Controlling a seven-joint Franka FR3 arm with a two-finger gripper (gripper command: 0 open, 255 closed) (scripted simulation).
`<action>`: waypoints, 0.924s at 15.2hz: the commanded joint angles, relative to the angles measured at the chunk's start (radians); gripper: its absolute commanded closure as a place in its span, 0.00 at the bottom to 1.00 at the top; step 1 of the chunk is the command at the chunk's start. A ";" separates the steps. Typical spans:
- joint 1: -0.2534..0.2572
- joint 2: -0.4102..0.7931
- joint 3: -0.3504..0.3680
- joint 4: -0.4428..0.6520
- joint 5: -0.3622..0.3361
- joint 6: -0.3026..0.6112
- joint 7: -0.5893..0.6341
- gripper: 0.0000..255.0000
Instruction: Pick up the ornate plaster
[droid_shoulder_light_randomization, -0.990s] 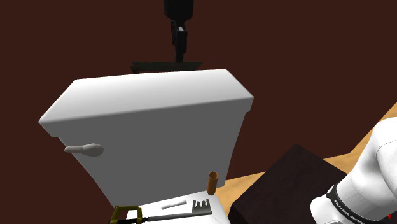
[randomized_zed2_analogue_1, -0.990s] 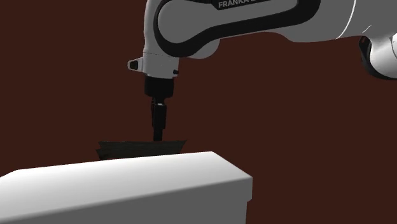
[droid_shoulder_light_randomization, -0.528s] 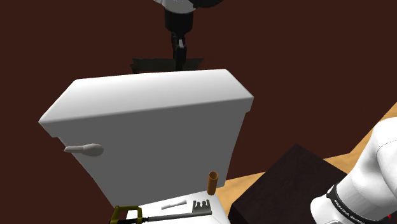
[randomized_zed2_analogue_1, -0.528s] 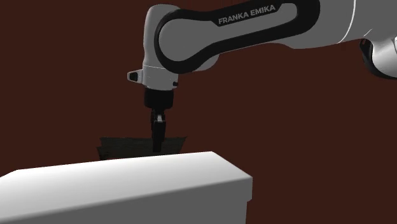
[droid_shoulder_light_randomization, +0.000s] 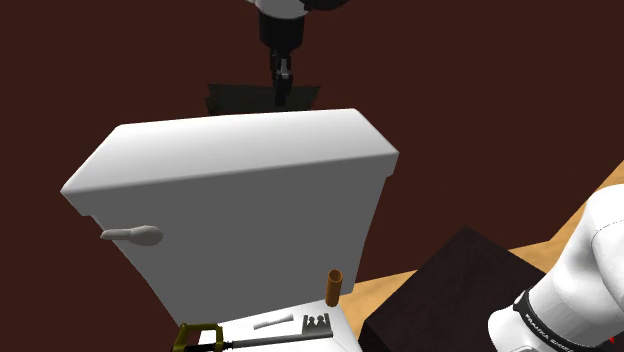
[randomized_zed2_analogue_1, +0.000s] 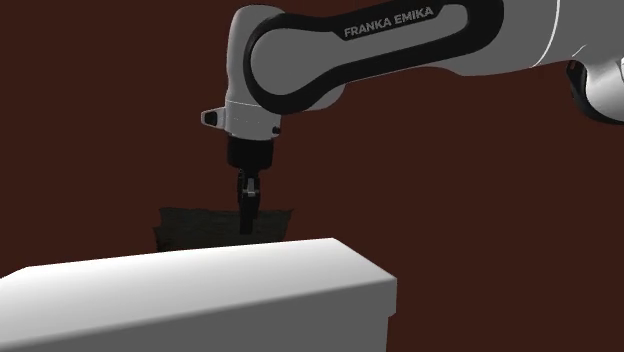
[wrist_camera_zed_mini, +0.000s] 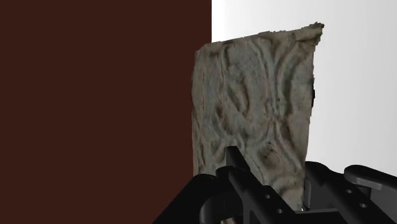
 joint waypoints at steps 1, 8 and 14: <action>0.001 0.002 0.001 -0.005 0.004 -0.002 -0.002 1.00; 0.005 0.015 0.002 0.106 0.008 -0.097 -0.021 1.00; 0.010 0.038 0.004 0.216 0.007 -0.184 -0.035 1.00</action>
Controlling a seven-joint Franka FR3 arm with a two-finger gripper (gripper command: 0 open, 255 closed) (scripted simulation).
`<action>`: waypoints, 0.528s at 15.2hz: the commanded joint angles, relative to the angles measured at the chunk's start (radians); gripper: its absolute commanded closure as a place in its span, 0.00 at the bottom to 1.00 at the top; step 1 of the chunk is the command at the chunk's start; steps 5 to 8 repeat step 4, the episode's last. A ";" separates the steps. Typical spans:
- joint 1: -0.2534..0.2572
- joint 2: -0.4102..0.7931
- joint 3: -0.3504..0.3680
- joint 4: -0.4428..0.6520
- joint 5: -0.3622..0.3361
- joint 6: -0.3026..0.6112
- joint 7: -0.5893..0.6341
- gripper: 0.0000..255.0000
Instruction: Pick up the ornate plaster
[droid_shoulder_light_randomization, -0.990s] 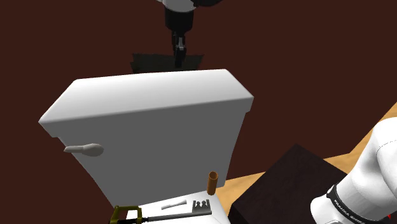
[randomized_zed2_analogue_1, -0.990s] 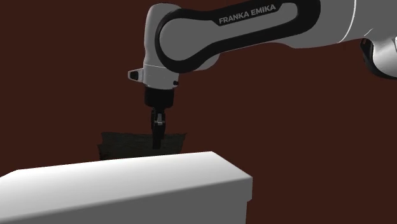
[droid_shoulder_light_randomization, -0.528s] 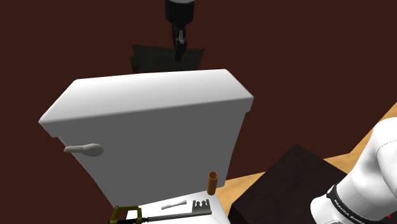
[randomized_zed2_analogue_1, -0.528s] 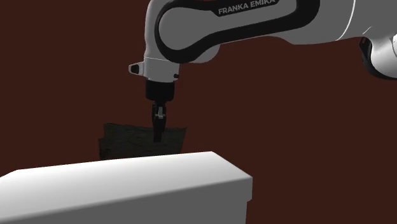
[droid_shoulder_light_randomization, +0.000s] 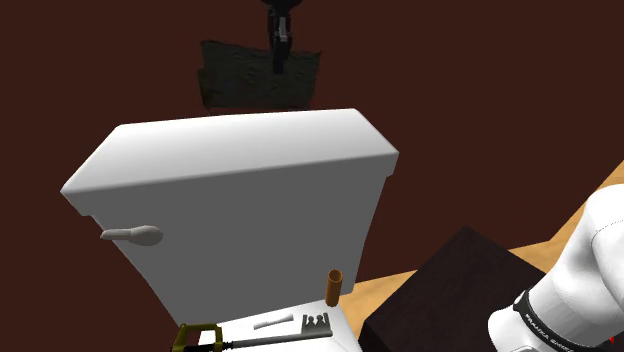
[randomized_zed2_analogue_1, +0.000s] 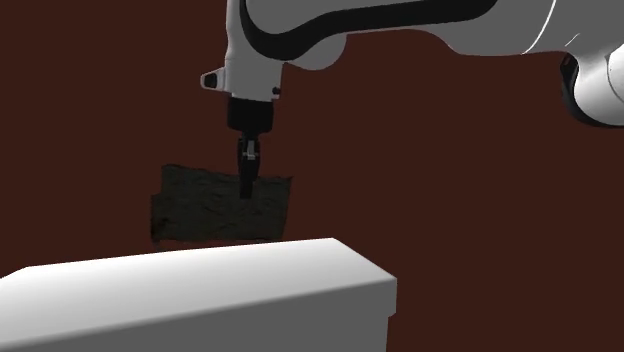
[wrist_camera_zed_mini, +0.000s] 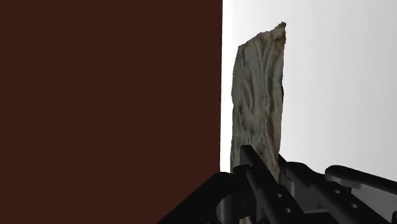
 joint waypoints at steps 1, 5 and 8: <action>0.002 0.011 0.002 0.039 0.000 -0.030 -0.005 1.00; 0.003 0.017 0.003 0.063 0.000 -0.048 -0.007 1.00; 0.003 0.017 0.003 0.063 0.000 -0.048 -0.007 1.00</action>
